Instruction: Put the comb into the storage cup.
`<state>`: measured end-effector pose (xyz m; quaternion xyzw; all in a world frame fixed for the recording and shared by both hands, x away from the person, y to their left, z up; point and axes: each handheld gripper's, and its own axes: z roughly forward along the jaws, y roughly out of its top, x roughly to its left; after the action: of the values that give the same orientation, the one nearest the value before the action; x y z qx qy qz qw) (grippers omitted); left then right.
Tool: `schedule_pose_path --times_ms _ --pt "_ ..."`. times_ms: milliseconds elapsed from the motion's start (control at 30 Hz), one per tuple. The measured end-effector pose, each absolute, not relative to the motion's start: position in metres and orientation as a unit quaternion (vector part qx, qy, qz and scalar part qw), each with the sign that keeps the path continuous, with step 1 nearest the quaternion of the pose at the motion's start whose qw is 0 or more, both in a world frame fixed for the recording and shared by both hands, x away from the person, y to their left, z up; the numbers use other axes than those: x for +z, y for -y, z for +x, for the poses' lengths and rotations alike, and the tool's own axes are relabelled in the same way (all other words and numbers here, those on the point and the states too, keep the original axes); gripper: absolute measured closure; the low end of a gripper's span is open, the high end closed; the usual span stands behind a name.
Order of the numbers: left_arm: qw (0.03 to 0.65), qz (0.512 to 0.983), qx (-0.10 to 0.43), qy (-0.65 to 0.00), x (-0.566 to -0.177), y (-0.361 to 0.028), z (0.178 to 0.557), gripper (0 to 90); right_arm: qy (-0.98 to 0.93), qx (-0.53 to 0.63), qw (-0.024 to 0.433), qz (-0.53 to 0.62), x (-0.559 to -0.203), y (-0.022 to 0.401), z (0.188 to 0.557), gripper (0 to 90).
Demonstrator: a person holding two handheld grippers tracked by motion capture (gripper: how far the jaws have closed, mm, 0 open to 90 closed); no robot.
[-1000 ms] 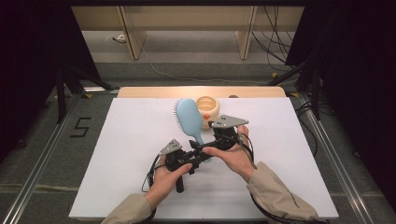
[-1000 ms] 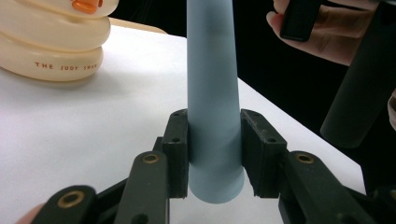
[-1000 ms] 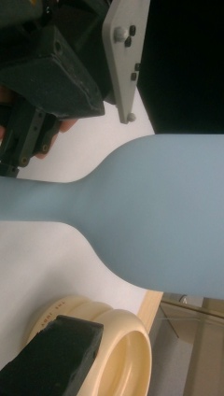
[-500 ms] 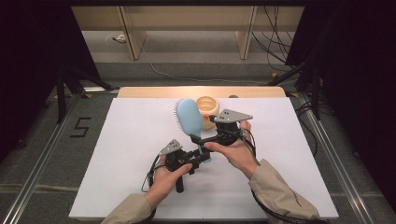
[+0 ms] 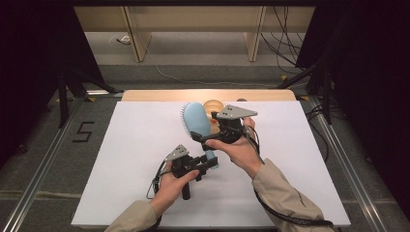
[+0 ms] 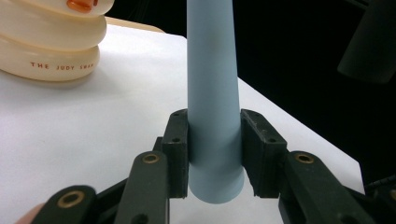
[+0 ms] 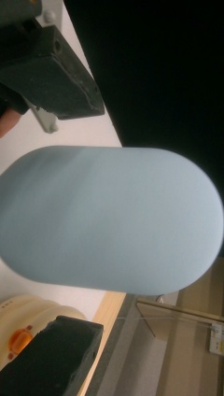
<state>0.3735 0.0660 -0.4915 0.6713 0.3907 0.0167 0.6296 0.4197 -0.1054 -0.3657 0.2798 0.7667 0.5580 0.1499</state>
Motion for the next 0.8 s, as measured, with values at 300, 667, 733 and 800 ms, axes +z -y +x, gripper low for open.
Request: schedule_pose_path --times_ms 300,667,733,800 --pt "0.627 0.674 0.018 -0.389 -0.492 -0.066 0.374 64.1 -0.770 0.554 0.154 0.275 -0.352 0.093 0.427 0.4" --pt "0.629 0.672 0.017 -0.391 -0.492 -0.065 0.373 64.1 -0.774 0.548 0.156 0.276 -0.346 0.081 0.433 0.4" --pt "0.629 0.672 0.017 -0.391 -0.492 -0.066 0.373 64.1 -0.775 0.546 0.157 0.276 -0.345 0.079 0.434 0.4" --pt "0.628 0.673 0.017 -0.390 -0.491 -0.066 0.373 64.1 -0.776 0.544 0.157 0.277 -0.344 0.077 0.436 0.4"
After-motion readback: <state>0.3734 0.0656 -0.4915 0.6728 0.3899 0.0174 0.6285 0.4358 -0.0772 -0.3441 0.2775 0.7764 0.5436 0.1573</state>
